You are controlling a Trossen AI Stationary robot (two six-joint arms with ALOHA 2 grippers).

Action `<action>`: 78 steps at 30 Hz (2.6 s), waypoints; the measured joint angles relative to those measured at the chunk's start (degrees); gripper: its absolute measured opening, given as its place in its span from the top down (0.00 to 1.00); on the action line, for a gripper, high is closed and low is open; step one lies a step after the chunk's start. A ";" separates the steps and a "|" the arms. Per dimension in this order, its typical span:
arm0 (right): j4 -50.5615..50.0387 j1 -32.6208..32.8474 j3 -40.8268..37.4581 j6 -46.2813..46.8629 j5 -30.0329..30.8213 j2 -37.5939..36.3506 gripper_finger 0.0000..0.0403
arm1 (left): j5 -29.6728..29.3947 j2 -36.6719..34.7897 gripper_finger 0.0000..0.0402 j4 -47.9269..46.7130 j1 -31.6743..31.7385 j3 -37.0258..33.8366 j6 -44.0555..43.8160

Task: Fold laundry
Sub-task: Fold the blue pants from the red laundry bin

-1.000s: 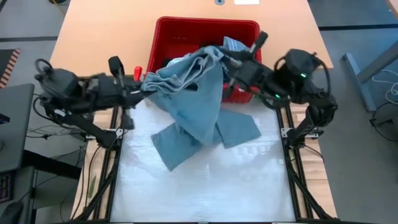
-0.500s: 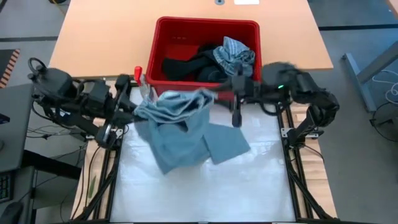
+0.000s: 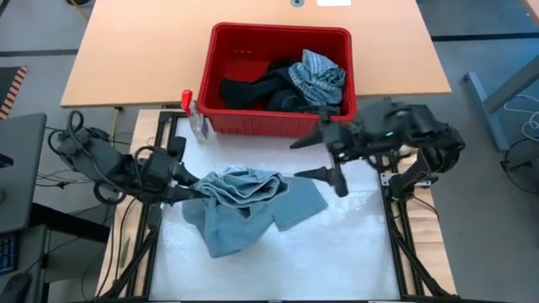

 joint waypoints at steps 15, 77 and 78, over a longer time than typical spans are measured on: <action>9.79 -2.55 -0.09 -3.60 -0.98 7.21 0.18 | -1.35 0.08 0.94 0.20 5.59 -3.31 0.99; 2.87 -3.20 -0.09 -9.87 3.85 14.18 0.20 | 5.59 3.32 0.94 -0.40 7.91 -3.31 12.60; 2.78 -3.20 -0.09 -10.05 3.35 14.16 0.20 | 5.91 3.43 0.94 -0.14 7.91 -3.31 13.62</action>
